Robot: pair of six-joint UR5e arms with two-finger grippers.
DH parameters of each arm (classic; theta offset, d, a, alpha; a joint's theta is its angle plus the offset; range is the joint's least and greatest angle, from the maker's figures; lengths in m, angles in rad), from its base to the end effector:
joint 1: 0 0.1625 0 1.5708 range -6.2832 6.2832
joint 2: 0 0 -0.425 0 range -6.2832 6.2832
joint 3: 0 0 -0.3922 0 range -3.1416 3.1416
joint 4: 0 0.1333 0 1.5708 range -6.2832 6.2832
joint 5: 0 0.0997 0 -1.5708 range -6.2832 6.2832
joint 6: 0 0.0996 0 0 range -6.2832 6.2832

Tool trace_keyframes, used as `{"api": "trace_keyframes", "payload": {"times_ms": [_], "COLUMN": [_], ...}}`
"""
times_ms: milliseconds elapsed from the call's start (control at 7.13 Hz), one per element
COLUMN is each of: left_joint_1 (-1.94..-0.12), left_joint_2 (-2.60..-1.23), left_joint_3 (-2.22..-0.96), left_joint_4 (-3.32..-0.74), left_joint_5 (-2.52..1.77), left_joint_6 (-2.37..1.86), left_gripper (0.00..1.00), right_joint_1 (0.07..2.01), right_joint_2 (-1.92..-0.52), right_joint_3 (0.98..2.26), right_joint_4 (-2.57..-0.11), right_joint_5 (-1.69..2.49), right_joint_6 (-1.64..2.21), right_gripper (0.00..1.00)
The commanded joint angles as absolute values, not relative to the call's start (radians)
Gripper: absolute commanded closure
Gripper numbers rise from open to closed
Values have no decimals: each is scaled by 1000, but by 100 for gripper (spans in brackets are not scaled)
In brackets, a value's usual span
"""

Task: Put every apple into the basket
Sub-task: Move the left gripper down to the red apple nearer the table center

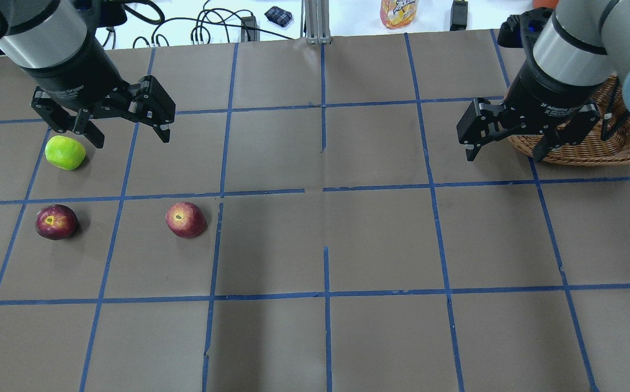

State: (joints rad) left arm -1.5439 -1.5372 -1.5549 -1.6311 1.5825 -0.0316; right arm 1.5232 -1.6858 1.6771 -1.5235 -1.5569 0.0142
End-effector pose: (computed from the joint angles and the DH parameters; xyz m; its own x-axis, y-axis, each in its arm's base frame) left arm -0.1193 -0.4794 0.5060 -0.9982 -0.0583 -0.0120 -0.0585 0.9982 0.0104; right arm 0.1136 -0.4451 0.4847 -0.9980 0.0623 -0.0133 0.0617 0.9973 0.0388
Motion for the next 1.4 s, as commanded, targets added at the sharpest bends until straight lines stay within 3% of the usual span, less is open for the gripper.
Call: {"api": "trace_keyframes", "payload": {"times_ms": [0, 701, 1262], "left_joint_1": [-1444, -1417, -1417], "left_joint_2": [-1624, -1638, -1758], "left_joint_3": [-1618, -2092, -2102], "left_joint_4": [-1531, -1049, -977], "left_joint_5": [1566, 1568, 1532], "left_joint_6": [15, 126, 121], "left_gripper": [0, 0, 0], "right_joint_1": [1523, 1523, 1523], "right_joint_2": [-1686, -1686, -1686], "right_joint_3": [1678, 1677, 1678], "right_joint_4": [-1525, -1525, -1525], "right_joint_5": [-1555, -1546, -1546], "right_joint_6": [15, 17, 18], "right_gripper": [0, 0, 0]}}
